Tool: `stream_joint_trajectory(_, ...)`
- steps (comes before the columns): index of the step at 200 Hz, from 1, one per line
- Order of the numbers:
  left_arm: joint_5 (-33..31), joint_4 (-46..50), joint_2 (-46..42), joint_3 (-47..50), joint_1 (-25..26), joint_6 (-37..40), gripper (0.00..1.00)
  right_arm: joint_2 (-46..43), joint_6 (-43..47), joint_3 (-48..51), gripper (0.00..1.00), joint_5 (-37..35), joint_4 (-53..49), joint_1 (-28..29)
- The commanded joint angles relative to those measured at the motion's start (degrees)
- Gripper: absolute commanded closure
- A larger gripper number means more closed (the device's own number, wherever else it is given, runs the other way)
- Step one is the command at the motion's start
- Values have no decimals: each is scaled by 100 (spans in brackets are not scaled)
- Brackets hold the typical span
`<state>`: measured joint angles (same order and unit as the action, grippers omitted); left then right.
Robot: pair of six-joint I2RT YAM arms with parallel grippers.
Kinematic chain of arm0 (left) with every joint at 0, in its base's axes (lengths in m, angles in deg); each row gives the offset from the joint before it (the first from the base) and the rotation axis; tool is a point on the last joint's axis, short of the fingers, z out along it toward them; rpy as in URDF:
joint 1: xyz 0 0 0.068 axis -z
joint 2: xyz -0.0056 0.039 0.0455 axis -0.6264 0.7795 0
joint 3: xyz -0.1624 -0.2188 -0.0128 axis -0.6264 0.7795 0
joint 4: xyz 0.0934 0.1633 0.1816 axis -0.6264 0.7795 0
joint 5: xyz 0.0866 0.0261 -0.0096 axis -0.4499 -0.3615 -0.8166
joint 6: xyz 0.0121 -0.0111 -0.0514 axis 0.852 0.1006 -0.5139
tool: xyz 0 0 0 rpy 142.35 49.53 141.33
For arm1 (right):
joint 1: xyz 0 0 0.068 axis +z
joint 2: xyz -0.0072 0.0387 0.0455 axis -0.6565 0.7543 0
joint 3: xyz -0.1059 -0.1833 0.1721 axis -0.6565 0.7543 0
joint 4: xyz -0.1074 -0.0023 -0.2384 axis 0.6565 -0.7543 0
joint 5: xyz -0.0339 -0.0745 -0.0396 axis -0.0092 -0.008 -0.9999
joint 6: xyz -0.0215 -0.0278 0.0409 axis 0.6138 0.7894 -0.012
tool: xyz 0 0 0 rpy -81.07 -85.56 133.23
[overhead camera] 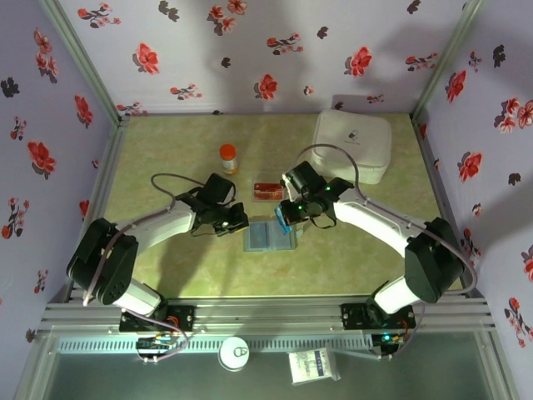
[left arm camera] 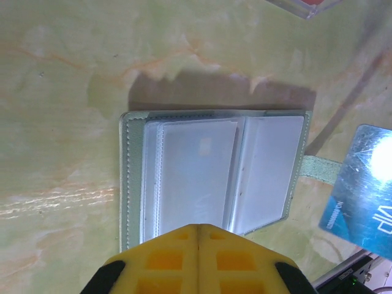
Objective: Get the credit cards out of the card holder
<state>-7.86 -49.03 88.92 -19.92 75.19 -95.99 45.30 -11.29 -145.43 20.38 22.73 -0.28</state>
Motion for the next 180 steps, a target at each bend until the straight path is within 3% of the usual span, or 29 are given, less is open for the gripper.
stream_joint_trajectory(1,-202,256,-208,-71,14,-4,100,-150,1621,-270,98,-424,-611,-32)
stream_joint_trajectory(46,-328,413,-358,-43,0,16,99,40,3994,-787,100,-436,-1107,-55)
stream_joint_trajectory(84,-394,527,-502,27,-45,80,97,447,5269,-1351,100,-445,-1429,-83)
stream_joint_trajectory(180,-606,708,-1300,698,-383,28,95,2657,6452,-4112,100,406,-2622,-677)
